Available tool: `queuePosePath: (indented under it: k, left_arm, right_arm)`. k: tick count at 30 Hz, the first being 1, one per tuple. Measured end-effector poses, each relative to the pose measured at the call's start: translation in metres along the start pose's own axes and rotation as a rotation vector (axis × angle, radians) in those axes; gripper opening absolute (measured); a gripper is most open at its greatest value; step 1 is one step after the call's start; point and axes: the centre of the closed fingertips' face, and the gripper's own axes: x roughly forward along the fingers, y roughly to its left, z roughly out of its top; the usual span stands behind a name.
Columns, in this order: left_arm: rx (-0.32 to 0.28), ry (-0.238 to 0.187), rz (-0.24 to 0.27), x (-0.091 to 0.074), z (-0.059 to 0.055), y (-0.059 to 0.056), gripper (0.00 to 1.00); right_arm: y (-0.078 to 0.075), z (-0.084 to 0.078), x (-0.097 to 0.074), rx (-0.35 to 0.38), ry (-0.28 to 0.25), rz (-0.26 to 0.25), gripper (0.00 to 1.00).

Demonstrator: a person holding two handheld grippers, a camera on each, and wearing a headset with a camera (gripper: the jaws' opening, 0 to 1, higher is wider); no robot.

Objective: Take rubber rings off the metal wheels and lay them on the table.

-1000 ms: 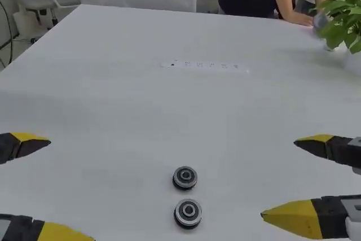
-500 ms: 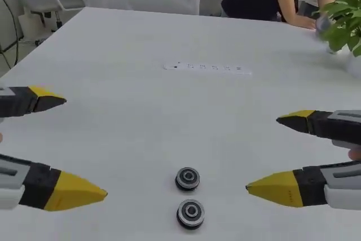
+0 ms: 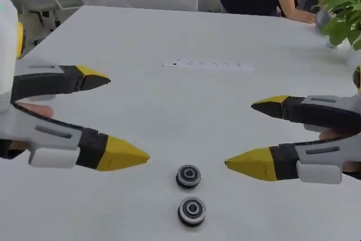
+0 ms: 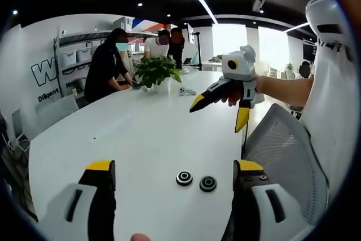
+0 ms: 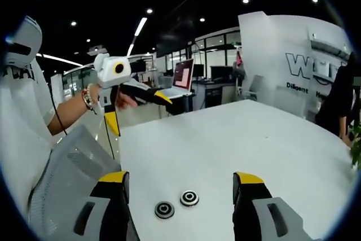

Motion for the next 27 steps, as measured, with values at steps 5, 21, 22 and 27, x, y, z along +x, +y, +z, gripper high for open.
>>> queuePosePath:
  k: [5,21,22,27]
  left_arm:
    - [0.013,-0.069,-0.007,0.011,0.02,0.006,0.81]
    - [-0.113,-0.14,0.004,0.053,-0.013,-0.006,0.74]
    - [-0.105,-0.121,-0.017,0.055,-0.017,-0.011,0.73]
    - [-0.105,-0.117,-0.039,0.059,-0.023,-0.017,0.69]
  right_arm:
    - [0.0,-0.002,0.011,0.005,0.0,0.028,0.72]
    - [0.014,-0.035,0.034,0.121,0.023,0.085,0.65]
    - [0.015,-0.038,0.035,0.125,0.025,0.09,0.65]
    - [0.019,-0.05,0.034,0.142,0.047,0.119,0.6]
